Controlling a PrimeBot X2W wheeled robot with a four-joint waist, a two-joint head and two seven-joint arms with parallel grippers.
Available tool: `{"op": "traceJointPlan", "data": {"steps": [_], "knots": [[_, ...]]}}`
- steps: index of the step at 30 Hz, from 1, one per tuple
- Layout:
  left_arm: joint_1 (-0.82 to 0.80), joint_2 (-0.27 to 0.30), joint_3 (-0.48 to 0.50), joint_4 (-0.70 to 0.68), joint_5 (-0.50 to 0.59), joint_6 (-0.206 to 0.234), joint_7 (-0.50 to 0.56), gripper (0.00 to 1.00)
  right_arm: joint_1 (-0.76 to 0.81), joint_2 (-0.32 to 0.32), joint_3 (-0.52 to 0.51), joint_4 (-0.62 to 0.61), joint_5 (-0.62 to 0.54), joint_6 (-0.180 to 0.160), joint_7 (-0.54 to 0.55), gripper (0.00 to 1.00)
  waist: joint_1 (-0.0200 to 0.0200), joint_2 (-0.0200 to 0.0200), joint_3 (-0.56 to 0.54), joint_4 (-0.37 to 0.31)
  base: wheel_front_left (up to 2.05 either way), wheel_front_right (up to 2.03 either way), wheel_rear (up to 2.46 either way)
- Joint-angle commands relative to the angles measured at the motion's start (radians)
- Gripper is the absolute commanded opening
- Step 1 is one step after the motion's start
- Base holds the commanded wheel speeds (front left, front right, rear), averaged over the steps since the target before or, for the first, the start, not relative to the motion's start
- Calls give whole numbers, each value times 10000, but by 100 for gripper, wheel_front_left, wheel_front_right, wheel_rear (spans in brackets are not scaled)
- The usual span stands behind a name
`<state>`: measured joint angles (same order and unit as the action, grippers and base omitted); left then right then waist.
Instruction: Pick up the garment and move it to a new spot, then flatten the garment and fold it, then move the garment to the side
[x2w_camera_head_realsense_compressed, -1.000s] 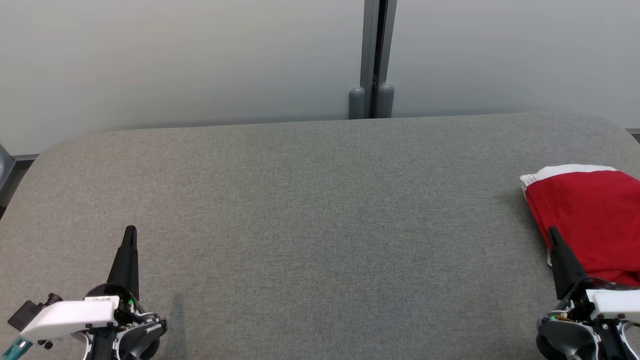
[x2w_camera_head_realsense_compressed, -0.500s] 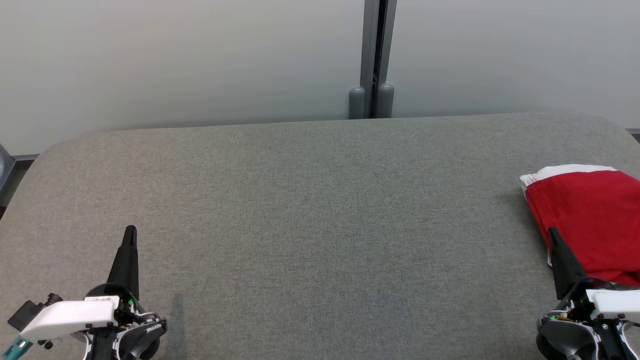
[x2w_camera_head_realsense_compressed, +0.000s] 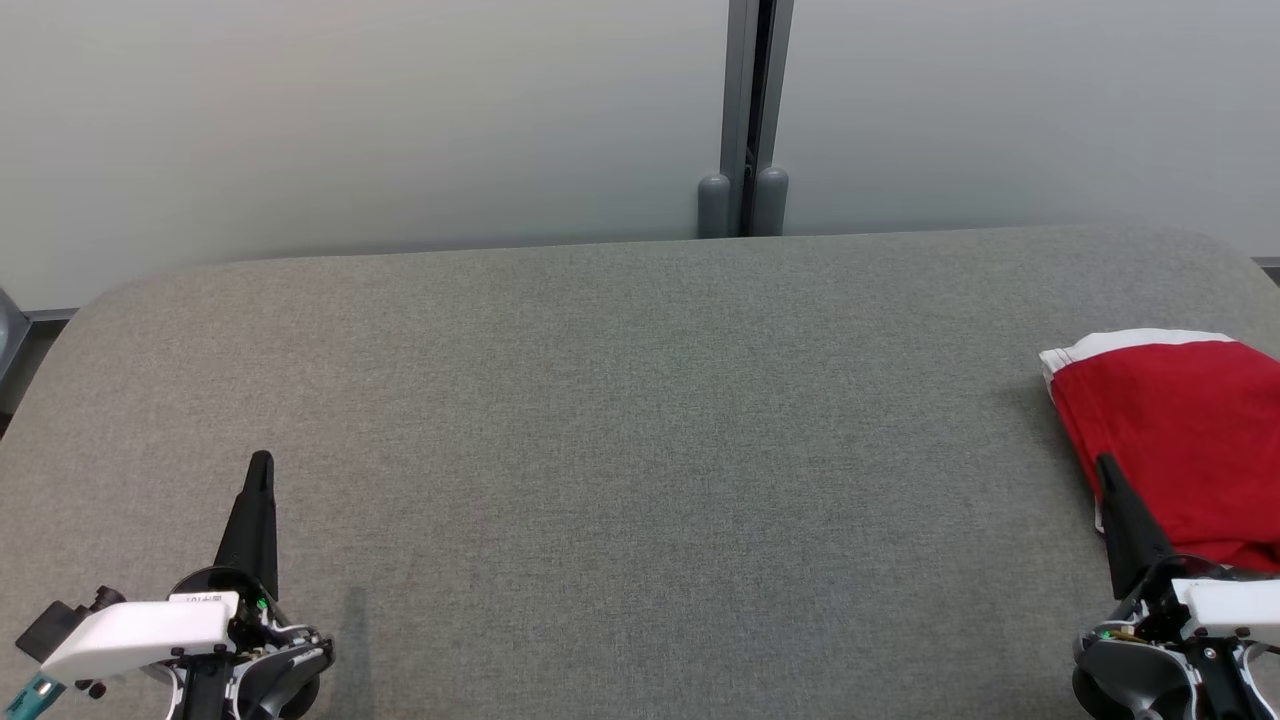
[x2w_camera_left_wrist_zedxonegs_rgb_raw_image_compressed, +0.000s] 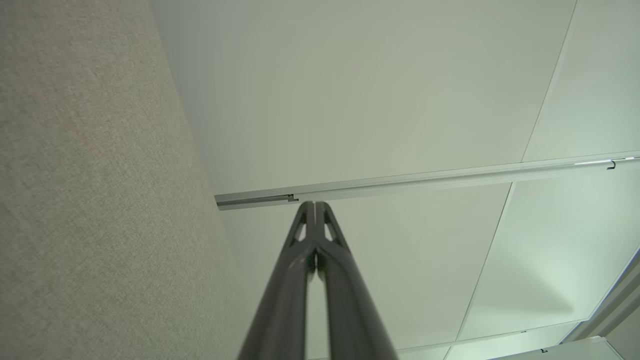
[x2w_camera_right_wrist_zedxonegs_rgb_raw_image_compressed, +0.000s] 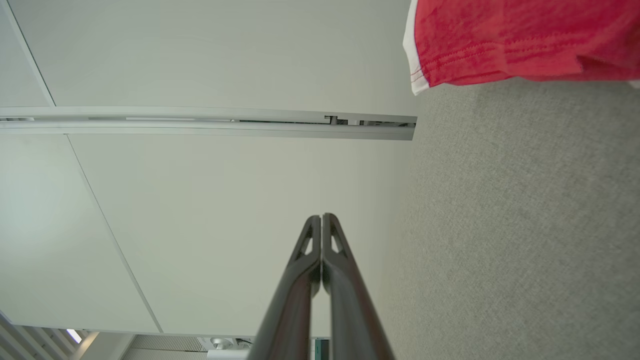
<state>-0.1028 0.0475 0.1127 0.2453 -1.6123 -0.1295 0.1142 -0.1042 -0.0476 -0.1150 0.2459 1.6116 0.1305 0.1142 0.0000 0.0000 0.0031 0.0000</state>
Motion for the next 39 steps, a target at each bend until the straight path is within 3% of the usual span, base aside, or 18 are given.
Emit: {"op": "traceJointPlan", "data": {"steps": [1, 39], "knots": [[-123, 52, 43, 3, -13, -31, 32, 0, -83, -39, -12, -24, 21, 4, 37, 0, 0, 0, 0, 0, 0, 0, 0], [-123, 52, 41, 1, -14, -31, 31, 0, -83, -39, -7, -25, 24, 4, 34, 0, 0, 0, 0, 0, 0, 0, 0]]}}
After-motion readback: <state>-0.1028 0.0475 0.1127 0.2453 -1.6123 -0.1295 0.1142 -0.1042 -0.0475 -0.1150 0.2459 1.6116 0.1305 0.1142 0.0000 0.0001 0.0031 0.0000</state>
